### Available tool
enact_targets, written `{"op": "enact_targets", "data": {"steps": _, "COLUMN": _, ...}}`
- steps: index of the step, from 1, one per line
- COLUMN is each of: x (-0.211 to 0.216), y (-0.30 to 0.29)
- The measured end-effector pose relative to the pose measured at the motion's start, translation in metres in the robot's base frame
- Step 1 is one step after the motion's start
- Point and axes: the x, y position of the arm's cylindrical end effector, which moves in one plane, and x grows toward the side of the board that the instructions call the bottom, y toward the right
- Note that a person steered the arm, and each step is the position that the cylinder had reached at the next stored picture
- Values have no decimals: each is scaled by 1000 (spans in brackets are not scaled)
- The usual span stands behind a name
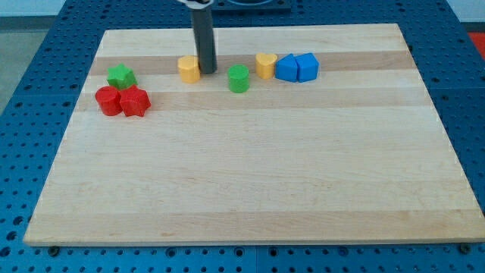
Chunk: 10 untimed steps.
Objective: Place the green circle right to the red star
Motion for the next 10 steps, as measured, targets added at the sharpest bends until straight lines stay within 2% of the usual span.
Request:
{"op": "enact_targets", "data": {"steps": 2, "x": 5, "y": -45}}
{"op": "enact_targets", "data": {"steps": 3, "x": 4, "y": -19}}
{"op": "enact_targets", "data": {"steps": 5, "x": -11, "y": 94}}
{"op": "enact_targets", "data": {"steps": 6, "x": -31, "y": 127}}
{"op": "enact_targets", "data": {"steps": 7, "x": -34, "y": 177}}
{"op": "enact_targets", "data": {"steps": 8, "x": -34, "y": 206}}
{"op": "enact_targets", "data": {"steps": 10, "x": -21, "y": 203}}
